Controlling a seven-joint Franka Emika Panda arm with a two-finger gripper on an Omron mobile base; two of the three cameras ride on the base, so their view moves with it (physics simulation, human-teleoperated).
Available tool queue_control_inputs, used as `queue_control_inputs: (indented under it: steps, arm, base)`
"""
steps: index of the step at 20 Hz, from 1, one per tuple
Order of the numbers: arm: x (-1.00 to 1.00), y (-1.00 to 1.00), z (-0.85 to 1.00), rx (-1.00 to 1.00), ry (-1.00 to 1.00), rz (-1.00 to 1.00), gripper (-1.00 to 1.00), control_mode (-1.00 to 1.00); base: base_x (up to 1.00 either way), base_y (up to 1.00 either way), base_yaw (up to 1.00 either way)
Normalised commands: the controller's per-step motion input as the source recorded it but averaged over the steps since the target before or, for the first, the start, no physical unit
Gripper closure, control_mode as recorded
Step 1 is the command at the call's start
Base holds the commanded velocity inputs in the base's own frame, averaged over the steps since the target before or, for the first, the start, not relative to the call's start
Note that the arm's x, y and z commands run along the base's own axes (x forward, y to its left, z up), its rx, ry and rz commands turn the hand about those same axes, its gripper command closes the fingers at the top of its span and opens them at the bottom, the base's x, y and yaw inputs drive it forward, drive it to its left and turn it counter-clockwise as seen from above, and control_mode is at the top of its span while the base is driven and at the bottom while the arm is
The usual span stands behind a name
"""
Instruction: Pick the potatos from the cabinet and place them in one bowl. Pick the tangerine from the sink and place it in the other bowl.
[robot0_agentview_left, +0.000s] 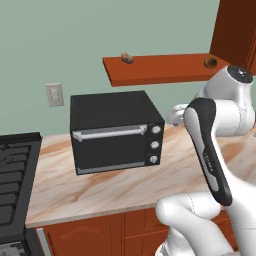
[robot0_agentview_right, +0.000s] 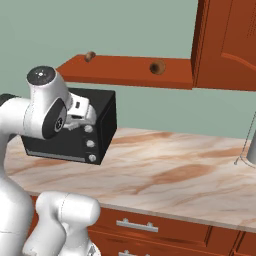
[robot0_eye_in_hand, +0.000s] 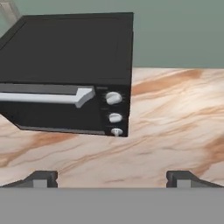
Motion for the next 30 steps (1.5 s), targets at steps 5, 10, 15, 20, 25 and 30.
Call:
queue_control_inputs:
  steps: [5, 10, 15, 20, 25, 30]
  arm:
    - [-0.06, -0.05, 0.78, 0.0, -0.22, 0.0, -1.0, -1.0]
    - [0.0, -0.16, 0.84, -0.01, -0.11, 0.0, -1.0, -1.0]
    - [0.0, -0.21, 0.69, -0.06, 0.0, 0.0, -1.0, -1.0]
    - [0.03, -0.01, 0.21, -0.15, 0.04, 0.02, -1.0, -1.0]
    - [0.14, -0.08, 0.0, -0.17, -0.01, 0.0, -1.0, -1.0]
    - [0.17, -0.24, -0.05, -0.04, -0.04, -0.02, -1.0, -1.0]
  base:
    - [0.0, 0.0, 0.0]
    - [0.0, 0.0, 0.0]
    - [0.0, 0.0, 0.0]
    - [0.0, 0.0, 0.0]
    - [0.0, 0.0, 0.0]
    - [0.0, 0.0, 0.0]
